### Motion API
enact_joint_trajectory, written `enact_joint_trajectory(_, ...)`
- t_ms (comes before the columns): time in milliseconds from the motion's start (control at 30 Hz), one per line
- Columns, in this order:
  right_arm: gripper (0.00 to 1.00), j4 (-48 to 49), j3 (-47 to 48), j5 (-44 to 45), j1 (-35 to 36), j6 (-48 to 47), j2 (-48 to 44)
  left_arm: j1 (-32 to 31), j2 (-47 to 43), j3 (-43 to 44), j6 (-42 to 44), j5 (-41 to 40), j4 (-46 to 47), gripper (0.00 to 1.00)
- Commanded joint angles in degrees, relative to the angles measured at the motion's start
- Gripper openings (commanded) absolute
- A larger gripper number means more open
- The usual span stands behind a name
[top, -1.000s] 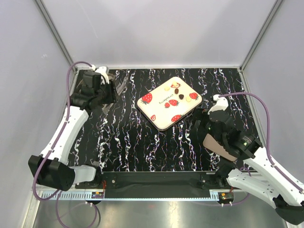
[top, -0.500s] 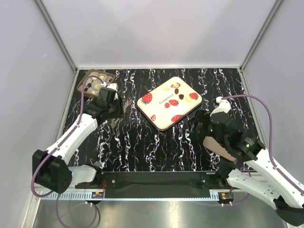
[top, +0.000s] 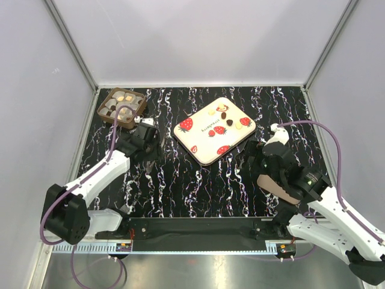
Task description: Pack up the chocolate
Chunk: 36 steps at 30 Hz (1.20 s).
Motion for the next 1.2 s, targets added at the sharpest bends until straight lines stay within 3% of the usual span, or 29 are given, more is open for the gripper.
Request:
enact_joint_trajectory(0, 1.00, -1.1, -0.4, -0.8, 0.1, 1.8, 0.0, -0.7, 0.4, -1.6, -2.3, -3.3, 3.5, 0.56)
enact_joint_trajectory(567, 1.00, -3.3, -0.7, -1.2, 0.1, 6.4, 0.6, -2.6, -0.9, -3.5, -3.9, -4.0, 3.3, 0.71)
enact_joint_trajectory(733, 0.99, -4.7, 0.5, -0.6, 0.1, 8.2, 0.9, -2.8, -2.7, -2.3, -4.3, -3.6, 1.9, 0.90)
enact_joint_trajectory(867, 0.99, -7.3, 1.8, 0.2, 0.0, 10.3, 2.8, -2.9, -5.3, -1.8, -4.5, -3.5, 0.7, 0.99)
enact_joint_trajectory(1167, 0.98, -12.7, 7.4, 4.9, 0.0, 14.0, 9.6, -2.9, -10.9, 1.7, -2.2, 2.2, -2.5, 0.99)
